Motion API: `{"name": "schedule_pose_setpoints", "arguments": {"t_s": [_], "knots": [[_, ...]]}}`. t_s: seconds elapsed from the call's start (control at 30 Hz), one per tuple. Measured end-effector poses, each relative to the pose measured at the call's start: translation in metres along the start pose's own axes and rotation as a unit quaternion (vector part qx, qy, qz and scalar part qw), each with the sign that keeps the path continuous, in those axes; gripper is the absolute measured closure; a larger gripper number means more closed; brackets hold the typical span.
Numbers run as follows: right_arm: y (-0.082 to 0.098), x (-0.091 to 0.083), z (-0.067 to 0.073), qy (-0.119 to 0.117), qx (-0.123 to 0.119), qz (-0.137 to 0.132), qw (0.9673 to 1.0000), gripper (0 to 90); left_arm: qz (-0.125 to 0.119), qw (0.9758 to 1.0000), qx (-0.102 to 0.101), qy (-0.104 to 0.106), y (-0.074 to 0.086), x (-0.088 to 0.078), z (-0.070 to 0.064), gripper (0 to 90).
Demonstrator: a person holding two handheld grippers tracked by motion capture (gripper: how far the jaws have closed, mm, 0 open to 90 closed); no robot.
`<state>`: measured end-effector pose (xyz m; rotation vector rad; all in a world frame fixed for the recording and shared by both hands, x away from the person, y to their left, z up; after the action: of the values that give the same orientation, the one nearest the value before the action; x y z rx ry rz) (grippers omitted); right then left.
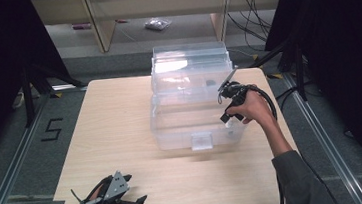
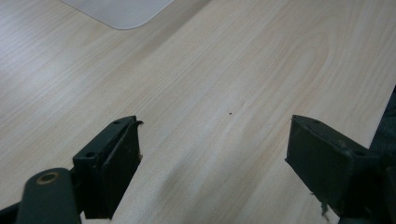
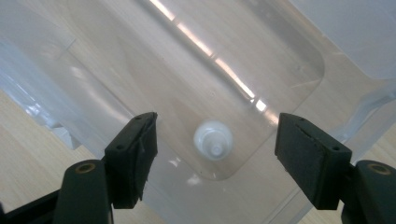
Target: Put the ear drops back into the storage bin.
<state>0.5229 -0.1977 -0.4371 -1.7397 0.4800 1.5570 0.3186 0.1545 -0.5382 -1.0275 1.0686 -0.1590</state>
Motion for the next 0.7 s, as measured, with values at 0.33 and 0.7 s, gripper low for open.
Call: {"name": "schedule_pose_setpoints", "arguments": {"t_s": [0.33,0.7], "knots": [[0.000,-0.006,0.010,-0.007,-0.005,-0.015,0.9999,27.8,0.000,1.0000,0.000,0.000,0.000,0.000,0.000,17.1],[0.009,-0.019,0.030,-0.006,-0.019,-0.046,0.9988,25.6,0.002,1.0000,-0.001,-0.001,0.000,-0.001,0.001,17.1]]}}
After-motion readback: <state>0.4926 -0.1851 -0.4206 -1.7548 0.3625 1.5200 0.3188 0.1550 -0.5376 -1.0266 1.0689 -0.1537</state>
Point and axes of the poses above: each handheld gripper's, and its own axes: x roughly forward along the jaws, y roughly out of its underside, z roughly to its left, the point moved 6 cm from there along x, roughly forward along the jaws, and after that the axes turned 1 degree about -y, right-handed, at the moved point
